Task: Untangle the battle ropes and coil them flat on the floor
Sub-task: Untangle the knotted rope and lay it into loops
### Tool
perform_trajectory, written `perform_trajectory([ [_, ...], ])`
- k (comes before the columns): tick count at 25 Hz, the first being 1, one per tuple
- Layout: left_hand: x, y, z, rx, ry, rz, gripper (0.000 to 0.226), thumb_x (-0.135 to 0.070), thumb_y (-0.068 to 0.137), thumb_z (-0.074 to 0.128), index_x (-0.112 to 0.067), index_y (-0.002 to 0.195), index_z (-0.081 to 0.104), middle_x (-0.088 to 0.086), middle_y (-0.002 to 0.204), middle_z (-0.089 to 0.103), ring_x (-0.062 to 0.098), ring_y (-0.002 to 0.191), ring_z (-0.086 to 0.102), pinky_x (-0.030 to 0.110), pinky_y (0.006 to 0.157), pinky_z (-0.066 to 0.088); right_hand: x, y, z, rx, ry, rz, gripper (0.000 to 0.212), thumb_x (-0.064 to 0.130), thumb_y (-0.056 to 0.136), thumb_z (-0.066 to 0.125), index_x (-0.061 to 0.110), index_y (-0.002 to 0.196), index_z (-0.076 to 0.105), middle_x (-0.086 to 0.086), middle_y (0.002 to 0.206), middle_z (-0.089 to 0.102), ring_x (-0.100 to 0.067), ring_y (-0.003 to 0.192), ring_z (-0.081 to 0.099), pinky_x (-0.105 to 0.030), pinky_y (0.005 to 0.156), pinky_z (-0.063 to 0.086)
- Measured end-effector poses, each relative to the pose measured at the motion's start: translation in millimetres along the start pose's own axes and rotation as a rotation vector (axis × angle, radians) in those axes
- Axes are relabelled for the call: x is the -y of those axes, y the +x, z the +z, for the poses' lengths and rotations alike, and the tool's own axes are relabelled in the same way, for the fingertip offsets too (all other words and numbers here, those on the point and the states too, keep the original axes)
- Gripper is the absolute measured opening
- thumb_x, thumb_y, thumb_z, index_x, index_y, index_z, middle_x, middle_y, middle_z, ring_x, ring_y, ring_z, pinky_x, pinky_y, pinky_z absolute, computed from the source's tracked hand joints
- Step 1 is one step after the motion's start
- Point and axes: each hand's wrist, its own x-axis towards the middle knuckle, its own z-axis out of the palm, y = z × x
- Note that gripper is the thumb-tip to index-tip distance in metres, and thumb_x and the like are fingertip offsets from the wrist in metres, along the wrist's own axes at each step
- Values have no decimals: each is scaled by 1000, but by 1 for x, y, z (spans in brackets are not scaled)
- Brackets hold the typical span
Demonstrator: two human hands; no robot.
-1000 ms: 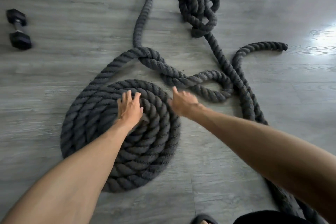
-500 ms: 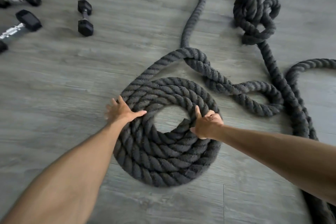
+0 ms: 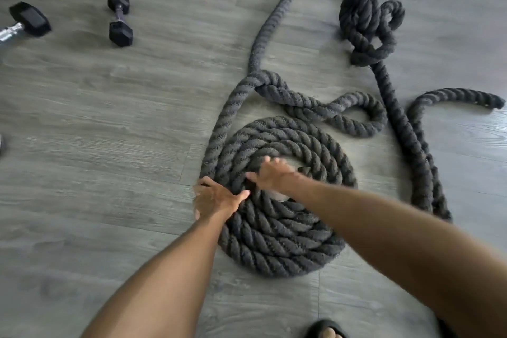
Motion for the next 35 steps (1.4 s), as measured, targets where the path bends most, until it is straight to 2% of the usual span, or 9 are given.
perform_trajectory([
  [3, 1, 19, -14, 59, -23, 15, 108, -77, 65, 66, -7, 135, 24, 18, 136, 45, 36, 122, 52, 49, 98, 45, 30, 0, 33, 25, 356, 180, 130, 76, 82, 57, -4, 154, -16, -21, 158, 25, -35, 144, 30, -51, 112, 34],
  [7, -20, 64, -56, -123, -403, 124, 63, -30, 91, 59, 0, 140, 34, 18, 145, 41, 34, 133, 43, 40, 106, 35, 27, -1, 58, -78, 334, 218, 128, 65, 84, 63, 7, 152, -28, -18, 153, 30, -34, 140, 30, -57, 105, 35],
  [9, -49, 79, -82, -100, -651, 256, 67, -23, 91, 63, -5, 145, 29, 13, 146, 41, 30, 132, 45, 33, 105, 36, 29, 2, 59, -93, 334, 215, 126, 63, 85, 62, 7, 153, -27, -18, 151, 32, -33, 138, 31, -55, 104, 35],
  [12, -90, 105, -100, 112, -840, 305, 94, -49, 84, 72, -14, 154, 19, 9, 156, 32, 28, 138, 41, 40, 112, 37, 29, 7, 66, -144, 322, 210, 125, 63, 84, 63, 6, 154, -24, -16, 148, 33, -32, 136, 33, -53, 103, 36],
  [16, -102, 105, -99, 35, -750, 470, 50, -58, 78, 71, -19, 107, 62, 6, 109, 69, 22, 94, 65, 37, 86, 55, 19, 4, 73, -128, 300, 174, 124, 62, 85, 63, 8, 154, -25, -16, 147, 34, -32, 135, 34, -53, 104, 36],
  [18, -106, 81, -99, -74, -567, 638, 40, -48, 82, 71, -15, 93, 52, 3, 92, 63, 20, 80, 58, 30, 66, 45, 17, -5, 72, -81, 283, 152, 123, 60, 86, 63, 9, 154, -26, -17, 148, 33, -33, 135, 33, -54, 105, 35],
  [21, -108, 34, -98, -147, -354, 815, 40, -39, 79, 72, -15, 88, 40, 6, 91, 52, 24, 81, 52, 31, 62, 35, 10, -32, 78, -44, 226, 100, 124, 59, 85, 64, 10, 153, -27, -19, 147, 33, -36, 135, 32, -58, 105, 35],
  [28, -111, -51, -51, -191, 37, 927, 50, -42, 78, 70, -10, 107, 45, 15, 111, 63, 36, 98, 61, 37, 72, 43, -31, -97, 116, 17, 14, -102, 103, 21, 91, 60, 9, 156, -18, -22, 147, 30, -39, 135, 29, -58, 108, 31],
  [35, -101, -45, -31, 18, -284, 550, 69, -39, 87, 66, -8, 135, 28, 17, 138, 50, 36, 122, 52, 40, 93, 42, -51, -110, 128, -82, 64, -94, 78, 38, 90, 67, 5, 147, 25, -20, 138, 41, -38, 130, 38, -47, 110, 33],
])
